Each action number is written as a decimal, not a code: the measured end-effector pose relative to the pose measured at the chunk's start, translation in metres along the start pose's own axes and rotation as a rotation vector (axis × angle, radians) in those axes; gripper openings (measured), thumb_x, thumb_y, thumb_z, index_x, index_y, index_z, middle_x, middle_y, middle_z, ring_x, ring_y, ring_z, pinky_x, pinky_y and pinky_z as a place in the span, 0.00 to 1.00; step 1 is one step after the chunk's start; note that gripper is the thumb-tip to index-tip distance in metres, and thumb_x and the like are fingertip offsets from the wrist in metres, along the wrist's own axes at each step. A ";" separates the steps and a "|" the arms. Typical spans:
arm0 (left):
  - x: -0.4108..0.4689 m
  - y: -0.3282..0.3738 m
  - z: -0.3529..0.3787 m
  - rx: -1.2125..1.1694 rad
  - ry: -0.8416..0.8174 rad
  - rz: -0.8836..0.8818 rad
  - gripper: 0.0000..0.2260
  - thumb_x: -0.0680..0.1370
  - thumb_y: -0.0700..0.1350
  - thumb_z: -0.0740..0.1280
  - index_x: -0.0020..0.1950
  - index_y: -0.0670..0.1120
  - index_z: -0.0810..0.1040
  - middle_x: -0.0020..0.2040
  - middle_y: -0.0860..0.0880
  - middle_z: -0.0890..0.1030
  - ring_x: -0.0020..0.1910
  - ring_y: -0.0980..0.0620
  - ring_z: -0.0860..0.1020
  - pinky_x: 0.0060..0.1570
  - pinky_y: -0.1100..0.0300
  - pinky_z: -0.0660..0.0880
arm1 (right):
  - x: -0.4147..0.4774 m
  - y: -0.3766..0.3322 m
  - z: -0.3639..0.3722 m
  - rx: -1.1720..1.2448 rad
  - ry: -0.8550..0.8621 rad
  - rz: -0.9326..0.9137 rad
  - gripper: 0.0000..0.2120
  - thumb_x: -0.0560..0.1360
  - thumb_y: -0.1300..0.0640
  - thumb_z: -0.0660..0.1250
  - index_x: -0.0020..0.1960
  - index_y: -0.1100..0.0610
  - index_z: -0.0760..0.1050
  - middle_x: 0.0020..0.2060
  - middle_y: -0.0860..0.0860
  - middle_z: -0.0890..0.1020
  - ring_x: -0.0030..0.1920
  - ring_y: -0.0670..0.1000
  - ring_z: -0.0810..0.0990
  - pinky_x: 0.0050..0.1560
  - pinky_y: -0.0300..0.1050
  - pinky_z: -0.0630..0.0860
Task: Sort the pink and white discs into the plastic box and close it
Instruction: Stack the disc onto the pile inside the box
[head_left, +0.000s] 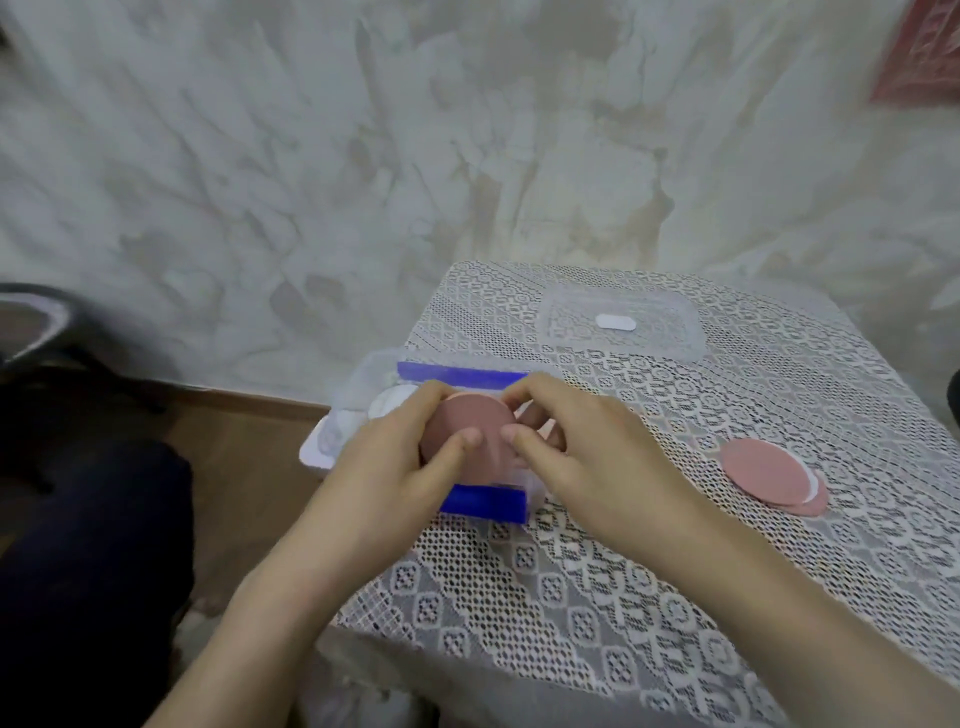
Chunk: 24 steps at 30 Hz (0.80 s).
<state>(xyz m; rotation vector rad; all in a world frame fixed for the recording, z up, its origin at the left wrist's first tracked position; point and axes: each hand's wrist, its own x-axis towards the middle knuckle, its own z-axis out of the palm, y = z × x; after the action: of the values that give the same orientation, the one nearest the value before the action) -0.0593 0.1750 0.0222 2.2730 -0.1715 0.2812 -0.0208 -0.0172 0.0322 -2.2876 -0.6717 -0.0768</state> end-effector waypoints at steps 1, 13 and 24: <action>0.001 -0.005 -0.007 0.019 0.022 -0.018 0.03 0.81 0.52 0.65 0.54 0.59 0.76 0.43 0.59 0.81 0.41 0.59 0.78 0.38 0.59 0.73 | 0.007 -0.003 0.004 0.012 -0.011 0.003 0.05 0.81 0.49 0.65 0.57 0.42 0.75 0.42 0.40 0.81 0.39 0.41 0.80 0.43 0.46 0.77; 0.008 -0.057 -0.047 0.338 0.222 -0.183 0.18 0.81 0.58 0.62 0.70 0.59 0.75 0.66 0.63 0.75 0.60 0.58 0.76 0.51 0.59 0.68 | 0.093 -0.018 0.045 -0.114 -0.145 0.091 0.03 0.81 0.52 0.65 0.54 0.47 0.76 0.41 0.45 0.83 0.45 0.50 0.79 0.45 0.47 0.71; 0.008 -0.070 -0.040 0.269 0.191 -0.199 0.24 0.80 0.65 0.58 0.75 0.63 0.67 0.70 0.67 0.69 0.65 0.59 0.74 0.53 0.60 0.68 | 0.108 -0.014 0.065 -0.536 -0.224 -0.015 0.06 0.80 0.48 0.60 0.55 0.48 0.72 0.45 0.51 0.83 0.49 0.60 0.80 0.47 0.53 0.78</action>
<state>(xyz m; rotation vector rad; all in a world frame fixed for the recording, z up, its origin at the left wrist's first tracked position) -0.0423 0.2508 -0.0010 2.4876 0.2024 0.4349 0.0566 0.0832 0.0205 -2.8349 -0.8638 -0.0073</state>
